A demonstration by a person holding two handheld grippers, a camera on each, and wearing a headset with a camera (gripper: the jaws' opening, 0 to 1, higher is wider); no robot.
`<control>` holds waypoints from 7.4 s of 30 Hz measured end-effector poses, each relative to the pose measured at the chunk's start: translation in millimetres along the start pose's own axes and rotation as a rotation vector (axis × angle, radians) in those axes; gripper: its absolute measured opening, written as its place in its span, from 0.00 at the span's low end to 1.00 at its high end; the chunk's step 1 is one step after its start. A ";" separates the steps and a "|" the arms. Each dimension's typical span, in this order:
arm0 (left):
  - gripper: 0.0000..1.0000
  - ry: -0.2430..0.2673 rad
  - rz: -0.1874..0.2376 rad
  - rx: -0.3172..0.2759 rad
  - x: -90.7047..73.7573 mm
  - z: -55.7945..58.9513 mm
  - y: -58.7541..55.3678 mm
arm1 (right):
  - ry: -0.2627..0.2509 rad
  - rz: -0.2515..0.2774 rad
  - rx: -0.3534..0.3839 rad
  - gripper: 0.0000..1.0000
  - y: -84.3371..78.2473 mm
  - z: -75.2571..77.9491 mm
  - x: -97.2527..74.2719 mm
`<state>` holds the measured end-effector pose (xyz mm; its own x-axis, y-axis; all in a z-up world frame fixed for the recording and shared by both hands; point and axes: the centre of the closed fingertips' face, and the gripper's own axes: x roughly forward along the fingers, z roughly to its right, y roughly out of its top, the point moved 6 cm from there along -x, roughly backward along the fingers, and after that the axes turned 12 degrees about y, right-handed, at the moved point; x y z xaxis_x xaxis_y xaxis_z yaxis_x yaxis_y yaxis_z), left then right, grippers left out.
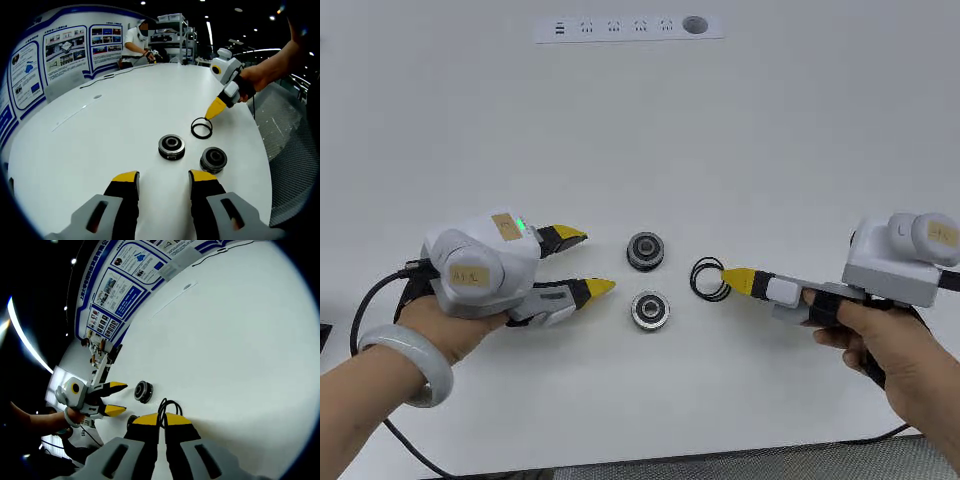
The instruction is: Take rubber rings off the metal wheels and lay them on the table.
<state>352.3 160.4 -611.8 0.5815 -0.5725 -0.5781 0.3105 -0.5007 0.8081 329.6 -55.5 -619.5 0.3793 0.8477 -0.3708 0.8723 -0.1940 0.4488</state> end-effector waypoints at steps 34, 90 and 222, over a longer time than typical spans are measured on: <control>0.26 -0.048 0.058 0.021 28.6 12.9 34.0 | -0.001 -0.043 -0.162 0.21 13.0 -10.9 12.2; 0.13 -0.058 0.014 0.078 46.7 18.0 30.7 | 0.128 -0.066 0.054 0.24 19.6 -12.0 74.2; 0.20 -0.043 0.042 0.057 31.7 7.3 26.8 | 0.183 -0.030 0.051 0.02 24.7 -28.3 69.4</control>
<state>373.5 124.1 -609.3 0.5600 -0.6203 -0.5492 0.2424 -0.5112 0.8246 368.8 12.5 -611.1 0.2945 0.9283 -0.2271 0.8987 -0.1882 0.3962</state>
